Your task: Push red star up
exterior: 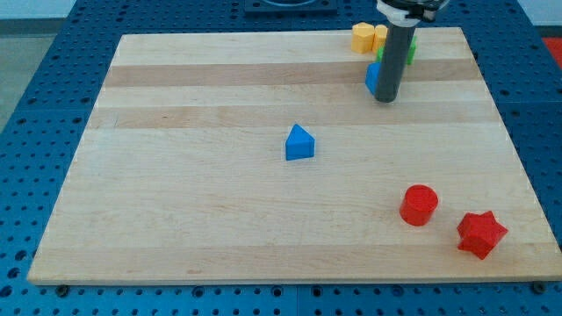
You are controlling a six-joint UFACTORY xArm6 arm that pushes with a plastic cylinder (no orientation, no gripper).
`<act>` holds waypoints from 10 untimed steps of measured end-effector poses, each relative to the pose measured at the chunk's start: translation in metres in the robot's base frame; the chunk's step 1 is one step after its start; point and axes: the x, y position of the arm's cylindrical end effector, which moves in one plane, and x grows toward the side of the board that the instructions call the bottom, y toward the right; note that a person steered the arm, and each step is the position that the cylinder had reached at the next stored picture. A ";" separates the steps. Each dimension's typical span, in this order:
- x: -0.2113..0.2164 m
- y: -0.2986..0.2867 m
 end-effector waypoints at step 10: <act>0.265 0.039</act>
